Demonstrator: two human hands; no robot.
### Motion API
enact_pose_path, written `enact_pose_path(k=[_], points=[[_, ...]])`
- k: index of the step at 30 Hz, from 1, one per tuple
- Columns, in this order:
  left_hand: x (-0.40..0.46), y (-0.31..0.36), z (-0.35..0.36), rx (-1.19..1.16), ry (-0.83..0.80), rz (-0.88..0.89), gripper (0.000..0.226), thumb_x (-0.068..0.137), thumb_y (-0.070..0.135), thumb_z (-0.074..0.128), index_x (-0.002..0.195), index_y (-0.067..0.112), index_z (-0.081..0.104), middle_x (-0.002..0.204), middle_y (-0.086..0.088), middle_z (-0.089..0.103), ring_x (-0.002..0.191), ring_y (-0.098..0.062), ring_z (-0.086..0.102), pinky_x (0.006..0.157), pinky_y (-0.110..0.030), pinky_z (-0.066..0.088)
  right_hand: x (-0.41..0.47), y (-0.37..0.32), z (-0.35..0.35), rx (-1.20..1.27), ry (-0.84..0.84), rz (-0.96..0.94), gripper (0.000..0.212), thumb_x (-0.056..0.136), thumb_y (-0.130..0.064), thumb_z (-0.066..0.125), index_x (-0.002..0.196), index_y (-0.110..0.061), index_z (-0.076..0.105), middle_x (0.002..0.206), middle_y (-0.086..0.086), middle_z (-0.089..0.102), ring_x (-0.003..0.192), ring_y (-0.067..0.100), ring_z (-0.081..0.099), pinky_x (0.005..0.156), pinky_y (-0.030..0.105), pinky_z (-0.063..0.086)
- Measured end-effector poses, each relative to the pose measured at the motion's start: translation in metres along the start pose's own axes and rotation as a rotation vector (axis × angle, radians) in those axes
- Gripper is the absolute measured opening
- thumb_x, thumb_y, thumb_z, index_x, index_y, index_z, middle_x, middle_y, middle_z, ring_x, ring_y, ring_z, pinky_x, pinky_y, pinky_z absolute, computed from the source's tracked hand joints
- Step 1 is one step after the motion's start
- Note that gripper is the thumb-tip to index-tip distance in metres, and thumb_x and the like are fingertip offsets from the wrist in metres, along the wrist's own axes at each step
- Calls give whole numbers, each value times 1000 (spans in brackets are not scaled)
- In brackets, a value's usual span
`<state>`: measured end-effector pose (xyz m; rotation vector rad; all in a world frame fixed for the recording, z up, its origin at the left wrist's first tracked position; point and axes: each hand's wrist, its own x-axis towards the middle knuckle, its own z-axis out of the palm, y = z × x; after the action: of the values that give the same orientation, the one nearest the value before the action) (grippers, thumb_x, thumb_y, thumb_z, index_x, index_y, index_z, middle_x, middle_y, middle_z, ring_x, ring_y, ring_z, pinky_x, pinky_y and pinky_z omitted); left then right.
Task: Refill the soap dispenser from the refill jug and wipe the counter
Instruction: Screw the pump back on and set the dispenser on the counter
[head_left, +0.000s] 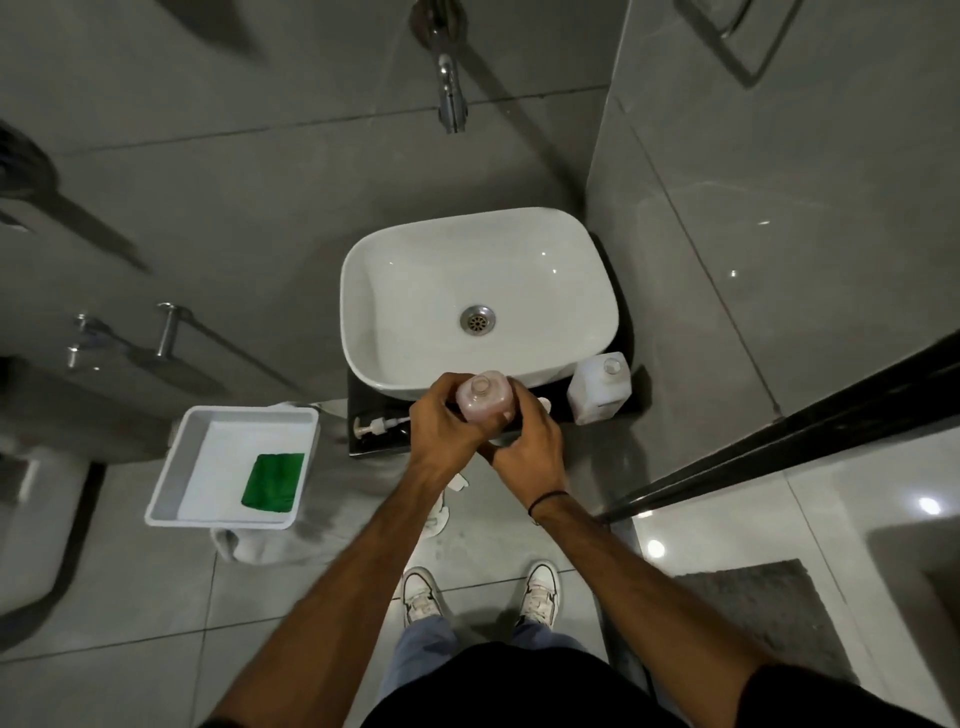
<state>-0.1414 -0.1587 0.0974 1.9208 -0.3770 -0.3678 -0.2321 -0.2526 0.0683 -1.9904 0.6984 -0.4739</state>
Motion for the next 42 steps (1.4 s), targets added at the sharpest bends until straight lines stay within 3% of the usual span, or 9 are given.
enact_pose_path(k=[6,12,16,19,25,31,36,39,42], points=[[9,-14,-33,7,-80,7,60,54,36,99,103,19,69,92,8,76,85,-7,72,75,-34,64,0,-8,40,35,53,11,84,61,-28,92,136,-23,53,130,-2,66,119,11,62,96,30,56],[28,-58,-98,-96,-503,-127,87,58,20,100,135,26,60,125,4,70,113,-12,69,91,-26,58,-15,5,68,62,119,101,79,61,-42,91,131,-29,56,118,-13,70,108,0,65,90,16,54],[44,-109,-142,142,-377,-210,55,69,10,92,118,16,68,115,2,69,97,-4,68,86,-27,60,-28,14,81,22,153,171,76,60,-38,89,128,-29,57,115,-14,69,105,-4,64,89,4,45],[63,-136,-144,472,-207,-81,39,79,7,84,114,8,68,109,-7,71,97,-24,69,84,-33,57,-35,17,92,1,170,213,75,59,-32,90,127,-28,57,112,-16,67,102,-11,61,87,3,44],[74,-164,-128,830,-325,183,29,86,14,72,114,13,64,116,-12,67,108,-35,58,89,-45,44,-48,21,108,-68,199,274,72,61,-39,87,126,-27,59,112,-12,69,102,1,64,86,6,48],[69,-164,-144,667,-346,170,30,73,12,78,99,10,63,105,-8,64,88,-28,62,79,-41,53,-51,6,110,-95,184,272,72,60,-35,88,126,-28,59,112,-12,70,100,-2,63,83,1,44],[53,-130,-189,345,-159,199,26,69,13,82,86,20,64,87,5,64,74,-7,60,64,-21,54,-43,-15,110,-111,103,169,74,61,-33,86,130,-26,59,119,-7,70,104,6,65,88,17,54],[42,-95,-223,184,-69,221,19,75,22,79,87,27,66,86,12,68,72,-8,62,60,-8,47,-36,-29,116,-121,62,123,74,60,-38,83,129,-31,58,117,-10,71,102,5,66,85,18,56],[35,-59,-247,124,-65,282,14,76,21,75,89,26,70,86,10,72,69,-12,64,59,-11,48,-27,-41,126,-121,11,68,72,62,-41,84,129,-32,58,118,-13,70,104,3,66,89,15,54]])
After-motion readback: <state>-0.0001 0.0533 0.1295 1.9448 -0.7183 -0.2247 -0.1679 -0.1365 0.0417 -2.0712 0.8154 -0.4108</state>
